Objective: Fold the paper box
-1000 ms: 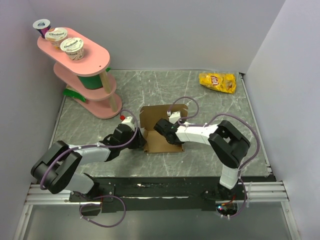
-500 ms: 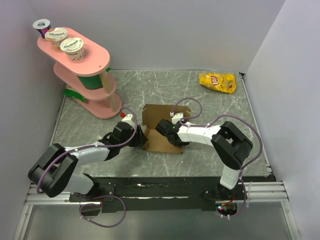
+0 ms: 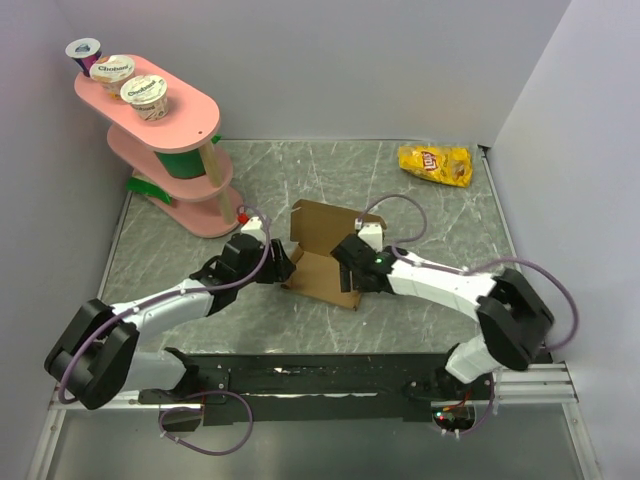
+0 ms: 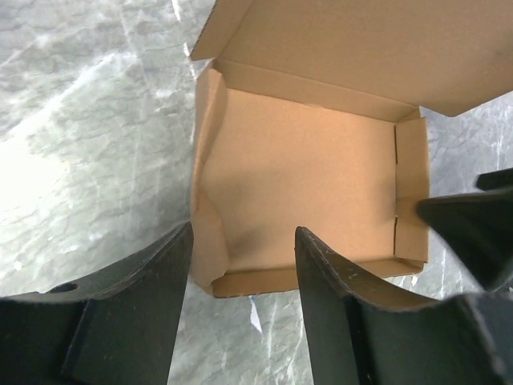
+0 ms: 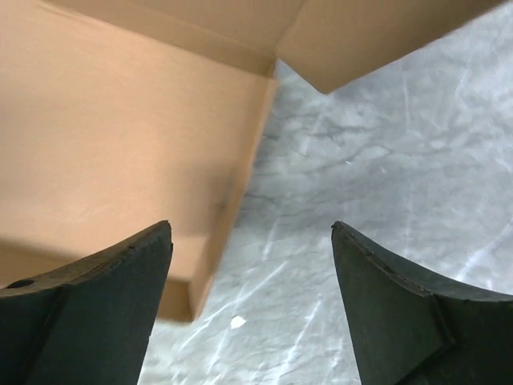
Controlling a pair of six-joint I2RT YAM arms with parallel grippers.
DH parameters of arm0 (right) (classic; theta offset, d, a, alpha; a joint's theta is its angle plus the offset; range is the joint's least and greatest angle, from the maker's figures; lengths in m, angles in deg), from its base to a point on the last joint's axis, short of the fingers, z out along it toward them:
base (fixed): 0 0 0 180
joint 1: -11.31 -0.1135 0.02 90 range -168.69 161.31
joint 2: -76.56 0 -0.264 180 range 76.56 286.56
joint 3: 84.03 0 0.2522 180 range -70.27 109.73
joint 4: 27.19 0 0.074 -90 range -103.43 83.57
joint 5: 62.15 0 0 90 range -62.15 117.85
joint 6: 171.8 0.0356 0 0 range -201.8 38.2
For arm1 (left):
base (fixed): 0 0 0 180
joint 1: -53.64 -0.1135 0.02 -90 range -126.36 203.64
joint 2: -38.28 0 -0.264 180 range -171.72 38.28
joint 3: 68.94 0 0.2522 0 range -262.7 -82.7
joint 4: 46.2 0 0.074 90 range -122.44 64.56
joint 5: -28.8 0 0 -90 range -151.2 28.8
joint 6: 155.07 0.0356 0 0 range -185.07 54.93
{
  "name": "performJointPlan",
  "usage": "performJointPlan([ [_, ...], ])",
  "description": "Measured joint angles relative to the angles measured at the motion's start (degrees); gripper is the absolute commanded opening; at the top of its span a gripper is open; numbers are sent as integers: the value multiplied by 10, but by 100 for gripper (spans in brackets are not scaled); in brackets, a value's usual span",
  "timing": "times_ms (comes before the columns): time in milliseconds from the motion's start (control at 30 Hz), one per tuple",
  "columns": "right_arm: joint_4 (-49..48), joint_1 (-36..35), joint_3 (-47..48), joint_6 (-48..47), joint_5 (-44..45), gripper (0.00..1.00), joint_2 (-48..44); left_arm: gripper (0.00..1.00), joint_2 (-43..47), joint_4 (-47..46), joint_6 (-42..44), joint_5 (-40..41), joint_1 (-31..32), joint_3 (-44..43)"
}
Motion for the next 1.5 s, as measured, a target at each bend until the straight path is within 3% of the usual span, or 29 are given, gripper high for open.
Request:
performJointPlan([
  [200, -105, 5, -73, -38, -75, 82, -144, 62, 24, 11, 12, -9, -19, 0],
  [333, -140, 31, -136, -49, -113, 80, -238, 62, 35, -4, 30, -39, -66, -1],
  [633, -227, 184, -212, -118, -201, 78, -319, 60, -12, -96, 129, -111, -90, -56],
  [867, -356, 219, -237, -181, -257, 75, -290, 58, -98, -191, 177, -183, -119, -75],
  [1200, -466, 230, -249, -230, -233, 66, -219, 54, -198, -262, 190, -273, -138, -115],
  [1433, -508, 231, -247, -255, -230, 47, -177, 41, -244, -297, 188, -311, -138, -147],
  [1500, -516, 231, -247, -260, -230, 43, -172, 30, -252, -305, 186, -318, -138, -148],
])
